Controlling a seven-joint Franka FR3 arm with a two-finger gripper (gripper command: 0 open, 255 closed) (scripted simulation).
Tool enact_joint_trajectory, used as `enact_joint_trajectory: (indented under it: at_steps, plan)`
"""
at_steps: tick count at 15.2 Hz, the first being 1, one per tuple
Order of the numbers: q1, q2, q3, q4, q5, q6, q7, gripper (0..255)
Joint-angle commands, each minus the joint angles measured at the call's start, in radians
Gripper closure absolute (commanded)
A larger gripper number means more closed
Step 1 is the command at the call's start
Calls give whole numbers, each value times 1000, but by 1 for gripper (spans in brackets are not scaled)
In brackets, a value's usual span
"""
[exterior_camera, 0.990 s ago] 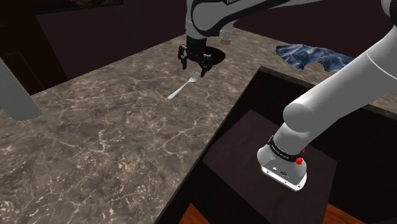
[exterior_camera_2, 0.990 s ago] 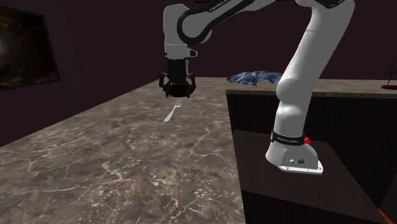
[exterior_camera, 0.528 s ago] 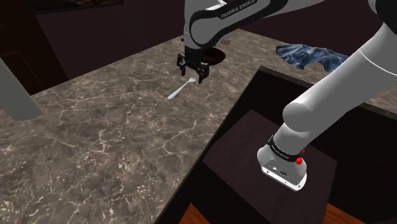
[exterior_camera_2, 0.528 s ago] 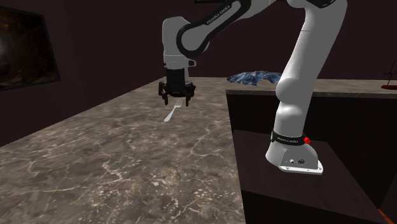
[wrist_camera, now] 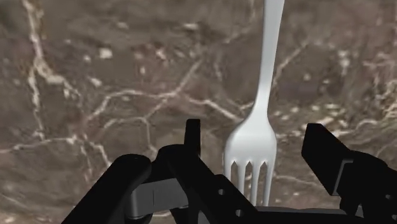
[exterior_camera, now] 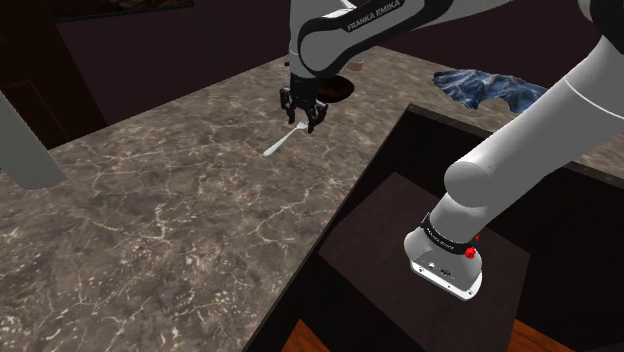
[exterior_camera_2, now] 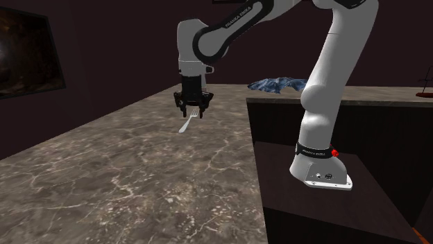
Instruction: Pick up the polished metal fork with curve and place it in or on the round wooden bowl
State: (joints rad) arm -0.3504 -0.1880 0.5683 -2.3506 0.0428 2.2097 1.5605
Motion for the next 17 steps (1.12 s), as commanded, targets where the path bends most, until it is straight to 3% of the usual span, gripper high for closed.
enact_joint_trajectory:
  at_steps: [1, 9, 17]
  plan:
    - [0, 2, 0, -1, 0, 2, 0, 255]
    - [0, 1, 0, -1, 0, 2, 0, 255]
    - [5, -53, -18, 63, 26, -111, -27, 255]
